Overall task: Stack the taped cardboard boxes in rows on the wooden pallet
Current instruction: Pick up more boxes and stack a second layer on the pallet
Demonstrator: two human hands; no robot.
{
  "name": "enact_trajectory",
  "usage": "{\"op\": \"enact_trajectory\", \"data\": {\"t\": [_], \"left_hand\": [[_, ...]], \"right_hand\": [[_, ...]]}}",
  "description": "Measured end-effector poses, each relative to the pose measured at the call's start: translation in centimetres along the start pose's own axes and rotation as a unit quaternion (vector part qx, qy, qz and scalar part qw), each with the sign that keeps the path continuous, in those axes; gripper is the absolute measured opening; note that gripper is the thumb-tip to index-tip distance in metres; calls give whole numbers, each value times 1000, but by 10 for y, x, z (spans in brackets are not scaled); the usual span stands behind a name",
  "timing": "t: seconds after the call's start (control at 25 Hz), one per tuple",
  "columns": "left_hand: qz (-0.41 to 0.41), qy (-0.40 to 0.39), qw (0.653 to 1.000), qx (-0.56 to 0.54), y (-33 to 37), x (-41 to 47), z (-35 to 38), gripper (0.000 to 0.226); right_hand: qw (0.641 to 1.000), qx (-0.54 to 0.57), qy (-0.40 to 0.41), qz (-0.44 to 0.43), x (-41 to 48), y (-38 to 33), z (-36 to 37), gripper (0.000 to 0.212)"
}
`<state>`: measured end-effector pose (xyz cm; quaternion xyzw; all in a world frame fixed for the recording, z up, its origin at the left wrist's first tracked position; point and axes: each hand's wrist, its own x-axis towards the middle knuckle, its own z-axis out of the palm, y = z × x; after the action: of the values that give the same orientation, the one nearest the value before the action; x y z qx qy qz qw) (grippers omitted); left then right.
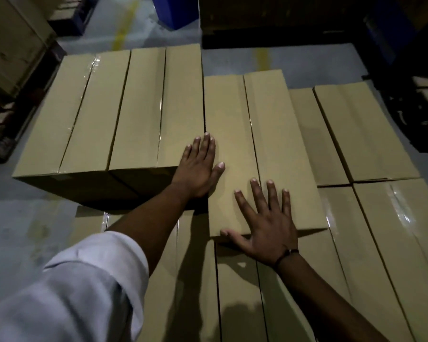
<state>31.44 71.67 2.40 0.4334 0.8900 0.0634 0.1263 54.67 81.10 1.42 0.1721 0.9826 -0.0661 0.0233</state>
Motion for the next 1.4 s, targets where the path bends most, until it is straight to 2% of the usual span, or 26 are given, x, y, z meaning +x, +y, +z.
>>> {"op": "enact_trajectory", "data": {"t": [0.32, 0.48, 0.56, 0.68, 0.8, 0.88, 1.0, 1.4], "left_hand": [[2, 78, 995, -68, -19, 5, -10, 65], [6, 161, 986, 32, -33, 37, -34, 37], [-8, 189, 981, 48, -40, 53, -37, 30], [-16, 217, 976, -16, -45, 59, -25, 30], [36, 196, 980, -20, -48, 61, -14, 44], [48, 137, 989, -11, -52, 65, -17, 58], [55, 78, 995, -31, -53, 71, -15, 67], [60, 67, 996, -20, -55, 74, -14, 69]], "right_hand": [[1000, -25, -4, 7, 96, 19, -7, 93], [999, -37, -12, 10, 125, 24, -10, 95], [999, -40, -13, 12, 134, 25, -10, 96], [999, -45, -14, 9, 142, 26, -10, 96], [999, -43, -12, 10, 150, 27, -11, 96], [999, -42, -7, 12, 156, 26, -12, 97], [999, -38, -5, 16, 164, 28, -15, 100], [999, -45, -18, 16, 191, 31, -19, 98]]}}
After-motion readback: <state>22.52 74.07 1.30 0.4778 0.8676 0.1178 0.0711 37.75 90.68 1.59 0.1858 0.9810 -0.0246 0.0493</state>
